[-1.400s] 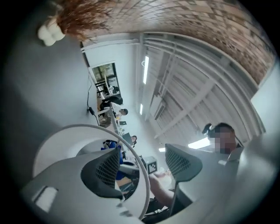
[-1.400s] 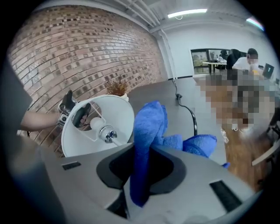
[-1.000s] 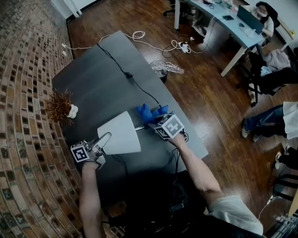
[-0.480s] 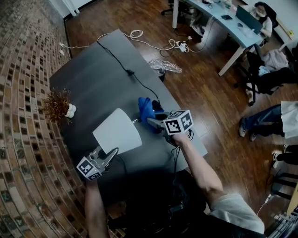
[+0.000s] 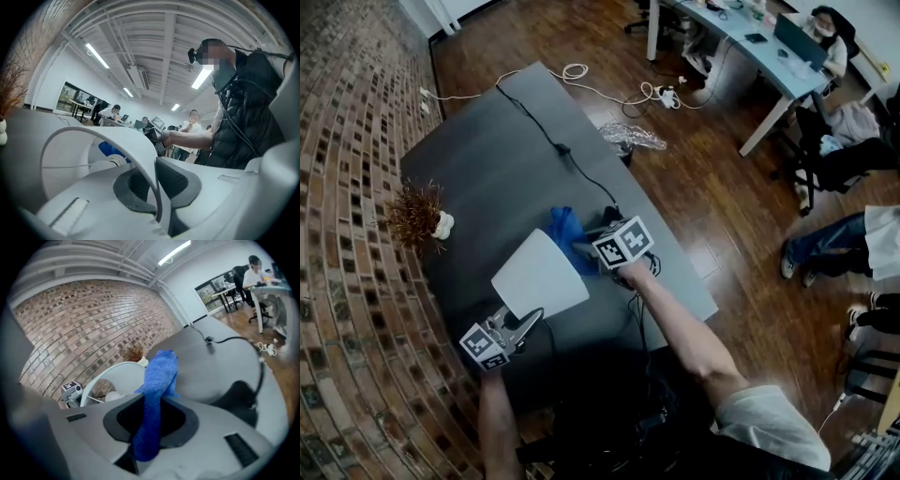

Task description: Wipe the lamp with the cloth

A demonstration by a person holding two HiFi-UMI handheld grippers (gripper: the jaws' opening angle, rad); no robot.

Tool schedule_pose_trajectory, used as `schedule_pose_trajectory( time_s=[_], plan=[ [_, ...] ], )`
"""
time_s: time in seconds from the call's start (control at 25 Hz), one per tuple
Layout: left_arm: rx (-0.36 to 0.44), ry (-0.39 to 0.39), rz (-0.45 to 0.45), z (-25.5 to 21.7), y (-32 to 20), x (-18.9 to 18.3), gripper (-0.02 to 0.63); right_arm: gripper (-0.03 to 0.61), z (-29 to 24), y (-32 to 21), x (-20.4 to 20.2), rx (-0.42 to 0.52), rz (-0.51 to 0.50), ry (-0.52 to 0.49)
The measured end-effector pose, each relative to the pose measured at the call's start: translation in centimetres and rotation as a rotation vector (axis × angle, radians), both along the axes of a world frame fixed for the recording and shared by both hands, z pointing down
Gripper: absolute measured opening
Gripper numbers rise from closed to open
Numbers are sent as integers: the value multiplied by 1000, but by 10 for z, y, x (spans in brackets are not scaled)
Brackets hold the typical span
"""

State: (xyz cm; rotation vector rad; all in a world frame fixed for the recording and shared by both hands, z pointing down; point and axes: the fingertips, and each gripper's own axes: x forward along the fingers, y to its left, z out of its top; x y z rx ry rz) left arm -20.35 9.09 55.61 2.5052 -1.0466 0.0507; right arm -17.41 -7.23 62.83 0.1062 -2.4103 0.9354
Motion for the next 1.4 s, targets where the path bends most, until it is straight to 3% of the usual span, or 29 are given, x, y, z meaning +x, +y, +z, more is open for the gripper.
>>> schedule_pose_trajectory(
  time_s=[0.24, 0.28, 0.36, 0.48, 0.64, 0.72, 0.88, 0.96, 1.04, 1.16, 1.24, 1.32, 1.4],
  plan=[
    [-12, 19, -8, -2, -1, 1, 26, 77, 16, -71, 82, 91, 137, 157],
    [-14, 16, -2, -2, -2, 2, 26, 77, 12, -75, 90, 130, 139, 190],
    [-14, 6, 14, -1, -3, 5, 25, 77, -5, -76, 97, 297, 115, 289],
    [-7, -8, 20, 0, -3, 7, 21, 77, -42, -53, 62, 543, 9, 331],
    [-4, -41, 29, 2, 5, 12, 20, 77, -34, -8, -6, 518, -130, 249],
    [-4, -48, 33, 3, 7, 16, 20, 77, -11, -25, 0, 573, -138, 347],
    [0, -59, 43, 4, 6, 16, 18, 77, 5, -86, 37, 852, -154, 612],
    [2, -73, 52, 5, 7, 15, 17, 77, -5, -88, 26, 962, -206, 605],
    [8, -80, 54, 7, 10, 14, 15, 77, -4, -72, 4, 1050, -324, 589],
    [11, -83, 46, 10, 12, 15, 12, 75, 27, -72, 3, 1073, -481, 741],
    [10, -85, 49, 9, 10, 18, 12, 75, 37, -95, 13, 1082, -518, 864],
    [18, -78, 44, 5, 8, 19, 12, 76, 38, -121, 13, 1084, -510, 905],
    [18, -64, 34, 3, 8, 20, 12, 77, 27, -144, 12, 1091, -433, 881]
  ],
)
